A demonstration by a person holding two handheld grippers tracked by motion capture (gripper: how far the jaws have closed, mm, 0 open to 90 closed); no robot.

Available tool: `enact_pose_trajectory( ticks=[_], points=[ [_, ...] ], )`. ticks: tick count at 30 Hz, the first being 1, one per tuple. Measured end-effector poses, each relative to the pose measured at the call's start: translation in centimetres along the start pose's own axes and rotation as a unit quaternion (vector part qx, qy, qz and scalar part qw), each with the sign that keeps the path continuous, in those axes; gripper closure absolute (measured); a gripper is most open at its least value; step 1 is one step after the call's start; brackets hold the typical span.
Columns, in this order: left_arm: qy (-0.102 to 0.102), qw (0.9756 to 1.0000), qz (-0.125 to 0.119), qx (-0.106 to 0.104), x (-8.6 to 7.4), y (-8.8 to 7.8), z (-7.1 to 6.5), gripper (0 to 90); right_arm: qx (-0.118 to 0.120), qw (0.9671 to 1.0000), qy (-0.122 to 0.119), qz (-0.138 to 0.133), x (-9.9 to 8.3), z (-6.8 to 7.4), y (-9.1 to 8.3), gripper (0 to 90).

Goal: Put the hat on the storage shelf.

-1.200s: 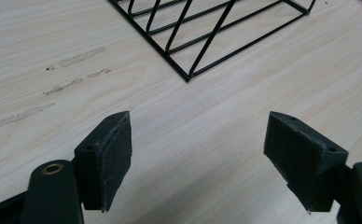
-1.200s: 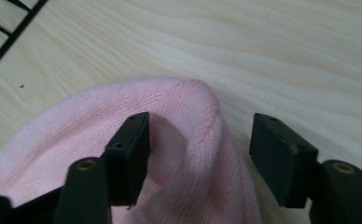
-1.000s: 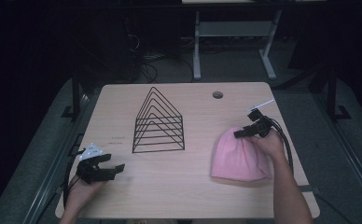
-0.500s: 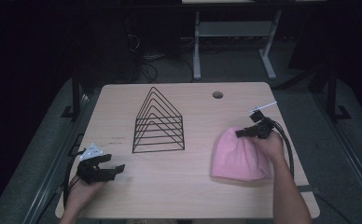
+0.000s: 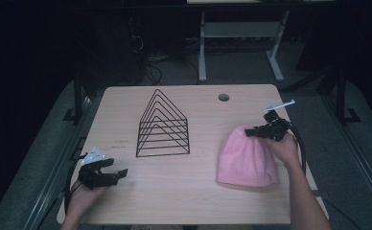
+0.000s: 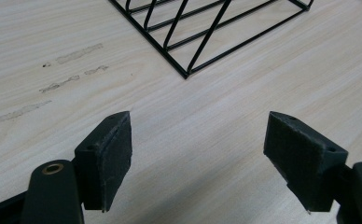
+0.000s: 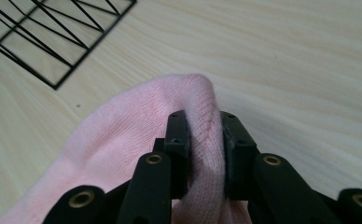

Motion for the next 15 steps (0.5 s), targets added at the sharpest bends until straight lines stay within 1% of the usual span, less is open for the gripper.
enact_pose_trajectory(
  ticks=[2, 3, 7, 8, 9, 13, 15],
  points=[
    [0.001, 1.0, -0.001, 0.0, 0.0, 0.0, 0.0, 23.1, -0.004, 0.9999, -0.01, -0.01, 0.3, 0.3, -0.6, 75.3],
    [0.001, 1.0, 0.0, 0.0, 0.0, 0.0, 0.0, 23.1, -0.004, 0.9999, -0.008, -0.015, 0.4, 0.5, -1.0, 75.3],
    [0.0, 1.0, 0.002, 0.0, -0.1, 0.0, 0.0, 23.0, -0.008, 0.9994, -0.013, -0.031, 0.9, 1.1, -2.3, 75.6],
    [0.0, 1.0, 0.002, 0.0, -0.1, 0.0, -0.1, 23.1, -0.011, 0.9991, -0.018, -0.036, 1.0, 1.3, -2.7, 75.7],
    [-0.001, 1.0, 0.001, -0.001, -0.1, 0.0, -0.1, 23.1, -0.012, 0.999, -0.017, -0.04, 1.1, 1.5, -3.1, 75.7],
    [-0.001, 1.0, 0.001, -0.002, -0.1, 0.0, -0.1, 23.1, -0.012, 0.9977, -0.03, -0.061, 1.5, 2.3, -4.5, 75.9],
    [-0.002, 1.0, 0.001, -0.003, -0.1, 0.0, -0.1, 23.1, -0.015, 0.997, -0.037, -0.067, 1.7, 2.6, -5.2, 76.0]
  ],
)
Point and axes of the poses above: each handheld gripper's, and its own axes: y roughly forward along the jaws, x roughly out of its top, z roughly to its left, the point moved 7 cm from there along y, roughly forward along the jaws, and after that the axes turned 11 degrees about -y, right-handed, at the moved point
